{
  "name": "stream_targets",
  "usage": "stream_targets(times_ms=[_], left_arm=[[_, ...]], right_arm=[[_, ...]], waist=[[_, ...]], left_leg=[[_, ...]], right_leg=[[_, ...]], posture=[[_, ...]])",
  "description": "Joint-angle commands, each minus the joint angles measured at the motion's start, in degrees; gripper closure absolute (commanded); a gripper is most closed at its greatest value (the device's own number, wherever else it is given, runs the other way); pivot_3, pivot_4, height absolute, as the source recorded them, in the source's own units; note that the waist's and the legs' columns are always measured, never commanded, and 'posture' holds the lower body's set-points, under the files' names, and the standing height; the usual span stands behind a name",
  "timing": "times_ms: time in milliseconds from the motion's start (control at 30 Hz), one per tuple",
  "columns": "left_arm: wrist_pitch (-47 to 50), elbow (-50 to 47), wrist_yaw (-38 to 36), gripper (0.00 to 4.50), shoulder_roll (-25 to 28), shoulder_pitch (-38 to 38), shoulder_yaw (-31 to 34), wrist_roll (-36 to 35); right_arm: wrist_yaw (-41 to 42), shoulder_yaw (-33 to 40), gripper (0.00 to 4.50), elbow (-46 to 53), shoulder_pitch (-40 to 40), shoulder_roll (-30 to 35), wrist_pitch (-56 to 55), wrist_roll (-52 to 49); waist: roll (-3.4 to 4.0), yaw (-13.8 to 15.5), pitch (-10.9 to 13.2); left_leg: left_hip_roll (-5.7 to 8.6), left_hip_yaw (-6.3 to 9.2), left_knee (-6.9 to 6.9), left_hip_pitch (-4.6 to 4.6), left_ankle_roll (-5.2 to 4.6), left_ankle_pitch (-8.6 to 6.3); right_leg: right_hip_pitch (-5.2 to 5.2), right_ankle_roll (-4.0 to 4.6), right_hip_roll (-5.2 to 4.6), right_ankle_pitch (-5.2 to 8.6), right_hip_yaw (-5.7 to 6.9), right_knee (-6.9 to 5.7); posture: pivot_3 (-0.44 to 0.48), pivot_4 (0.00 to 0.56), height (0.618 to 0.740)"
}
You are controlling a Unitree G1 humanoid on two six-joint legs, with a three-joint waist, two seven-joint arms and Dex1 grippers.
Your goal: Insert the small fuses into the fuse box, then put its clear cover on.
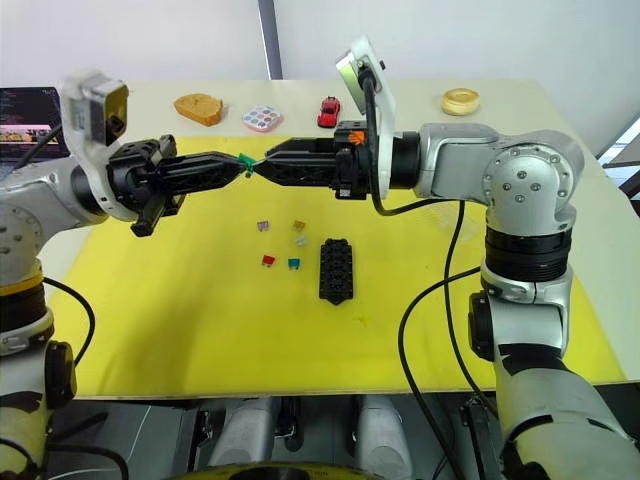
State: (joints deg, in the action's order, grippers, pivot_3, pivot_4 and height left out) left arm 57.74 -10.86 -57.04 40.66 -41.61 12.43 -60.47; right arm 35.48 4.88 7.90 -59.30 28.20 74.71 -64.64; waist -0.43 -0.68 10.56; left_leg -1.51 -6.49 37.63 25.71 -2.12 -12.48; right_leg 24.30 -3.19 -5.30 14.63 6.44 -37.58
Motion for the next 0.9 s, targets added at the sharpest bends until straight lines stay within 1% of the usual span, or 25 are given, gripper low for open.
stream_targets(times_ms=[33,100,133,233,467,500,533,567,667,700,733,767,833,900], left_arm=[[-1.87,-0.28,-0.07,4.5,-0.07,-1.95,0.09,0.31],[-2.31,-0.22,0.09,4.5,-0.35,-1.94,-0.22,0.56],[-2.58,-0.15,0.53,4.5,-0.68,-2.02,-0.27,0.75],[-2.66,-0.1,0.94,4.5,-1.08,-2.17,-0.29,0.81],[-2.63,-0.62,0.34,4.5,-0.16,-0.76,-0.5,1.44],[-3.02,-0.67,0.39,3.85,0.08,-0.48,-0.68,2.17],[-3.15,-0.73,0.27,3.51,0.29,-0.24,-0.68,2.42],[-2.96,-0.82,0.06,3.08,0.59,-0.01,-0.48,2.21],[-2.01,-1.19,-0.17,1.45,2.6,1.04,0.92,1.74],[-1.61,-1.33,-0.11,1.0,3.58,1.58,1.51,1.65],[-1.34,-1.5,-0.1,0.37,4.67,2.13,2.01,1.58],[-1.3,-1.62,0.11,0.02,5.49,2.59,2.39,1.6],[-3.41,-2.21,1.99,0.02,7.38,4.7,2.56,5.11],[-7.2,-3.91,2.53,0.02,9.17,8.23,0.83,10.35]], right_arm=[[-0.93,1.99,3.22,2.15,-0.14,-0.31,0.04,-1.96],[-1.4,1.94,4.3,2.24,-0.05,-0.45,0.03,-2.31],[-1.63,1.92,4.41,2.28,0.04,-0.49,0.1,-2.57],[-2.25,1.87,4.41,2.32,0.25,-0.69,0.28,-3.16],[-2.83,2.11,4.41,2.23,0.35,-0.91,0.29,-4.16],[-2.64,2.0,4.5,2.27,0.39,-0.82,0.14,-4.07],[-2.35,1.86,4.5,2.37,0.44,-0.65,-0.07,-3.93],[-2.06,1.75,4.5,2.44,0.5,-0.48,-0.27,-3.77],[0.07,0.94,4.5,2.66,0.85,1.04,-1.63,-1.86],[1.29,0.45,4.5,2.65,0.99,2.0,-2.43,-0.74],[2.91,-0.11,4.5,2.48,1.06,3.19,-3.4,0.61],[4.48,-0.77,4.5,2.34,1.14,4.35,-4.4,1.94],[12.97,-5.8,4.5,3.63,2.86,10.43,-11.9,9.74],[20.77,-9.46,4.5,4.21,4.83,15.2,-18.31,15.27]], waist=[[0.0,0.0,0.0],[0.0,-0.04,0.0],[0.0,-0.05,0.0],[0.0,-0.02,0.0],[0.0,-0.02,0.0],[0.0,-0.04,0.0],[0.0,-0.04,0.0],[0.0,-0.06,0.0],[0.0,-0.05,0.0],[0.0,-0.08,0.0],[0.0,-0.05,0.0],[0.0,-0.04,0.0],[0.0,0.12,0.01],[0.0,0.07,0.01]], left_leg=[[0.0,0.0,0.0,0.0,0.0,0.0],[0.0,0.0,0.0,0.0,0.0,0.0],[0.0,0.0,0.0,0.0,0.0,0.0],[0.0,0.0,0.0,0.0,0.0,0.0],[-0.01,0.0,0.0,0.0,0.0,0.0],[-0.01,0.0,0.0,0.0,0.0,0.0],[-0.01,0.0,0.0,0.0,0.0,0.0],[0.0,0.0,-0.01,0.0,0.0,0.0],[-0.01,0.0,-0.01,0.0,0.0,0.0],[-0.01,0.0,-0.01,0.01,-0.01,0.0],[-0.01,0.0,-0.01,0.0,-0.04,-0.02],[-0.01,0.0,-0.02,0.01,-0.08,-0.05],[0.0,0.0,-0.03,0.01,-0.15,-0.09],[0.01,0.01,-0.04,0.0,-0.31,-0.2]], right_leg=[[0.0,0.0,0.0,0.0,0.0,0.0],[0.0,0.0,0.0,0.0,0.0,0.0],[0.0,0.0,0.0,0.0,0.0,0.0],[0.0,0.0,0.0,0.0,0.0,0.0],[0.0,0.0,0.01,0.0,0.0,0.0],[0.0,0.0,0.01,0.0,0.0,0.0],[0.0,0.0,0.01,0.0,0.0,0.0],[0.0,0.0,0.01,0.0,0.0,0.0],[0.01,0.0,0.01,0.0,0.0,0.0],[0.01,0.0,0.02,0.0,0.0,0.0],[0.02,0.0,0.02,0.0,-0.01,0.01],[0.02,0.0,0.01,0.0,-0.01,0.01],[0.02,0.0,0.01,0.01,0.0,0.05],[0.01,-0.01,0.0,0.01,0.0,0.12]], posture=[[0.0,0.15,0.74],[0.0,0.15,0.74],[0.0,0.15,0.74],[0.0,0.15,0.74],[0.0,0.15,0.74],[0.0,0.15,0.74],[0.0,0.15,0.74],[0.0,0.15,0.74],[0.0,0.15,0.74],[0.0,0.15,0.74],[0.0,0.15,0.74],[0.0,0.15,0.74],[0.0,0.15,0.74],[0.0,0.15,0.74]])
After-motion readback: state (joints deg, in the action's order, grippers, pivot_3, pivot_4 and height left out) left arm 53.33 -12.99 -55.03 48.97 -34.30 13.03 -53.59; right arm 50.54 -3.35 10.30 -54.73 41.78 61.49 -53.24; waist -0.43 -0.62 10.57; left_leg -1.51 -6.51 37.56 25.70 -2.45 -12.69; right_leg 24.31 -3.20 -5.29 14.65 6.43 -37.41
